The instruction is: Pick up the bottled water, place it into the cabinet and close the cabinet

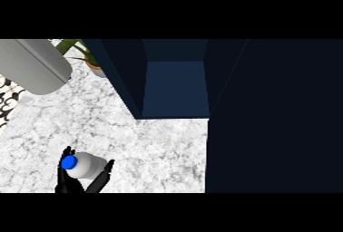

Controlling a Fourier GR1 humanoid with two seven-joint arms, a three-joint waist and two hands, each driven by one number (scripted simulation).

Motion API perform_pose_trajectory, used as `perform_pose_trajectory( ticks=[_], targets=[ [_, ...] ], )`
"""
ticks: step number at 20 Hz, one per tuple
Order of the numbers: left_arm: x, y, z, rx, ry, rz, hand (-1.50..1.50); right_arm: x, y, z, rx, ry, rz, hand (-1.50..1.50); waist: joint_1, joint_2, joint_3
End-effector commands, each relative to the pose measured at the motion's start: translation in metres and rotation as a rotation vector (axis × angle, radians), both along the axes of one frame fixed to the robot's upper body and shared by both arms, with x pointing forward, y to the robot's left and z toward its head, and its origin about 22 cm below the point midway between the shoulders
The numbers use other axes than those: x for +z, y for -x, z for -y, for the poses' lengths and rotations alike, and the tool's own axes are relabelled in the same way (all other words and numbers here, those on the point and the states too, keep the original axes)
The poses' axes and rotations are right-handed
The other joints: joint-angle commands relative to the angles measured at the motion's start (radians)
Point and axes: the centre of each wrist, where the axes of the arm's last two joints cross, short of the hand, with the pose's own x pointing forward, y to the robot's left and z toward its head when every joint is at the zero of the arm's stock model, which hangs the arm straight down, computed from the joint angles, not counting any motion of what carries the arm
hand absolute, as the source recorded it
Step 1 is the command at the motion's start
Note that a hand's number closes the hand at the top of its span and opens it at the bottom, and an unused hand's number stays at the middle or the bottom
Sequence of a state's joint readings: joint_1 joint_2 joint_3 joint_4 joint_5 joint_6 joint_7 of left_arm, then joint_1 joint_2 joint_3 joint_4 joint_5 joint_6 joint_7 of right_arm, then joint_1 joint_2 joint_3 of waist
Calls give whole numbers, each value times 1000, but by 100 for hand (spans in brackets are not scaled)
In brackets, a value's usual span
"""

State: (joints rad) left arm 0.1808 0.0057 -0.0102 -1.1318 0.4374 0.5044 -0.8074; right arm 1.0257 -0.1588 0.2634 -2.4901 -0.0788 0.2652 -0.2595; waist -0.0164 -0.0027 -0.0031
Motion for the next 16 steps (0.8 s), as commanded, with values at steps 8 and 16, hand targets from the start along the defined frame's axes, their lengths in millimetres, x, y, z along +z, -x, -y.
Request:
perform_pose_trajectory(
  ticks=[8, 16],
  targets=[
    [-40, -11, 0, 13, 98, 133, 150, 25, 9, -4, 10, -22, 25, -150, -4, 1, 1],
    [-31, -32, 10, -460, 226, 123, 150, 16, 3, -6, 13, -31, 52, -150, -25, 1, 1]
  ],
)
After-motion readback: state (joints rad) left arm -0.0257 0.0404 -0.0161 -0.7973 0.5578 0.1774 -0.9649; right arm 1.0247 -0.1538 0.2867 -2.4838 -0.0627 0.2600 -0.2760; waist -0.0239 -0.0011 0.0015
